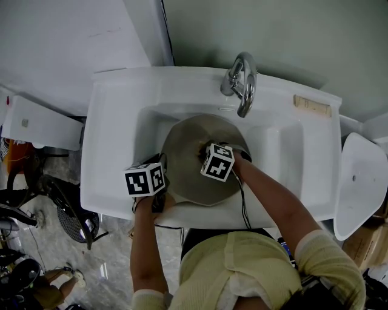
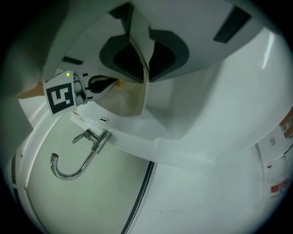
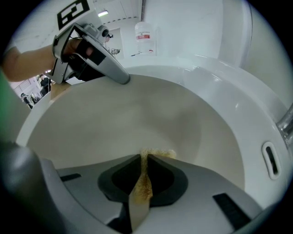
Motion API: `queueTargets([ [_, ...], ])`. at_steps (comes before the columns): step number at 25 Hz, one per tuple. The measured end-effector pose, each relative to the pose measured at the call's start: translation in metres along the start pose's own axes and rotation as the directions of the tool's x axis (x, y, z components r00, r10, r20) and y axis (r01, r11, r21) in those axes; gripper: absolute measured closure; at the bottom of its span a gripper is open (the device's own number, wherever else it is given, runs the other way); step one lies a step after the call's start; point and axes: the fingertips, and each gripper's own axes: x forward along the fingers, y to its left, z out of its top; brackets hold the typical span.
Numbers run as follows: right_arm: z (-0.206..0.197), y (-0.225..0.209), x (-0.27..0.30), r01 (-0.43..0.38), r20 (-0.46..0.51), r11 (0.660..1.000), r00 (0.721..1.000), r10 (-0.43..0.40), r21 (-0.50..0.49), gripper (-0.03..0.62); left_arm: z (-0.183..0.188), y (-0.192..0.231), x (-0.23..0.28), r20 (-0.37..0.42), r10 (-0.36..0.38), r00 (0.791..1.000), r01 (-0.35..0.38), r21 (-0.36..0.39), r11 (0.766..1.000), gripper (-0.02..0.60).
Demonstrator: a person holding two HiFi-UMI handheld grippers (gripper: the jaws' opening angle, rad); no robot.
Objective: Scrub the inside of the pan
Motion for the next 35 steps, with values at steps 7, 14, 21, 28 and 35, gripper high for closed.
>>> queueTargets([
  [7,0.007,0.011,0.000,-0.051,0.040,0.999,0.998,0.052,-0.010,0.533,0.000,-0.001,0.001,-0.001,0.000,1.000,0.000,-0.002,1.000,0.491],
  [14,0.012,0.027,-0.002,-0.127,0.054,0.992,0.990,0.128,-0.014,0.533,0.000,0.000,0.001,0.000,0.000,1.000,0.000,-0.001,1.000,0.492],
  [21,0.012,0.038,-0.003,-0.190,0.052,0.982,0.980,0.190,-0.007,0.533,0.000,0.001,0.002,-0.002,-0.001,1.000,0.001,-0.003,1.000,0.491],
  [28,0.010,0.048,-0.003,-0.241,0.038,0.971,0.970,0.241,-0.011,0.533,0.000,0.001,0.003,-0.005,0.002,1.000,-0.002,-0.001,1.000,0.492],
  [35,0.008,0.057,-0.003,-0.283,0.025,0.959,0.959,0.283,-0.009,0.533,0.000,0.003,0.006,-0.006,0.000,1.000,0.000,-0.008,1.000,0.492],
])
